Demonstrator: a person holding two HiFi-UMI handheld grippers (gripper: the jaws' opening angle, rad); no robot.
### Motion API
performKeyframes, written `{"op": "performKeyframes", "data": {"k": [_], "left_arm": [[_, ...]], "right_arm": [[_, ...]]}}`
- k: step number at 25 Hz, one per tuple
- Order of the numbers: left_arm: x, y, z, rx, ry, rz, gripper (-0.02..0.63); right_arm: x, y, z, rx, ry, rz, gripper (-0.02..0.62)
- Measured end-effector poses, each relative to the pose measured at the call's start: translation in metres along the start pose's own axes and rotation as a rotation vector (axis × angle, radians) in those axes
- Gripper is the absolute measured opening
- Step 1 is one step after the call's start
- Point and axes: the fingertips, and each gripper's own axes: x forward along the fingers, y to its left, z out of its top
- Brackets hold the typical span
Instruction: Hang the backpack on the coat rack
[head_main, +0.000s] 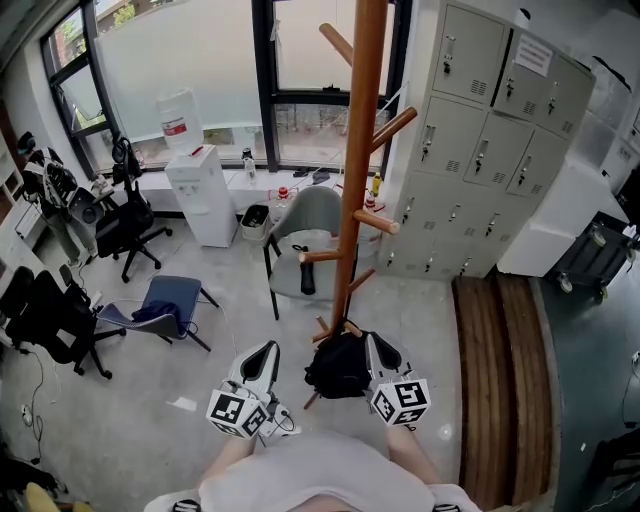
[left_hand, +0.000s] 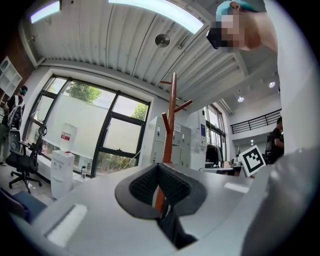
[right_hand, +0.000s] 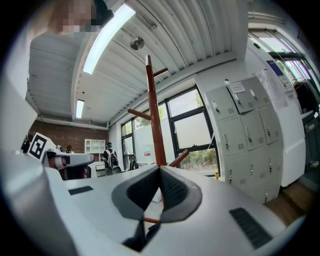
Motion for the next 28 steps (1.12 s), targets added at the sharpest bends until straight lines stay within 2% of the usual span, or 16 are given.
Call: {"op": "performKeyframes", "data": {"k": [28], "left_arm": [[-0.008, 0.006, 0.007, 0.002, -0.016, -0.005, 0.011]], "right_arm": [[0.002, 0.011, -0.02, -0.019, 0.08, -0.011, 0.008]]}}
